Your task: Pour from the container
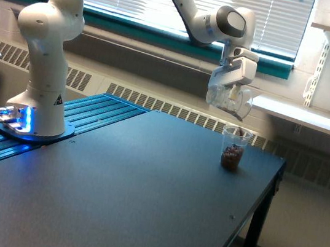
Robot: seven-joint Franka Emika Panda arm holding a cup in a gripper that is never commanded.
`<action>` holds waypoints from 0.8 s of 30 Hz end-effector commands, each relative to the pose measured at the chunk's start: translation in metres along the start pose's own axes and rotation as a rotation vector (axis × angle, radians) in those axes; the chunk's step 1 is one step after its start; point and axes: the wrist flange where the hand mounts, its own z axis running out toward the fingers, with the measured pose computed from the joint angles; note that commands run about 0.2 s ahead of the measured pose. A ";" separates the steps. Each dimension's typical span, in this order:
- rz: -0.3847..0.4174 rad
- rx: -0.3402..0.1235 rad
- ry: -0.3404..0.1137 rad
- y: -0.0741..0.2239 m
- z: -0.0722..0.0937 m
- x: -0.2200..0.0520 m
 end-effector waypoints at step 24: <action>-0.072 -0.019 -0.040 -0.010 0.001 0.003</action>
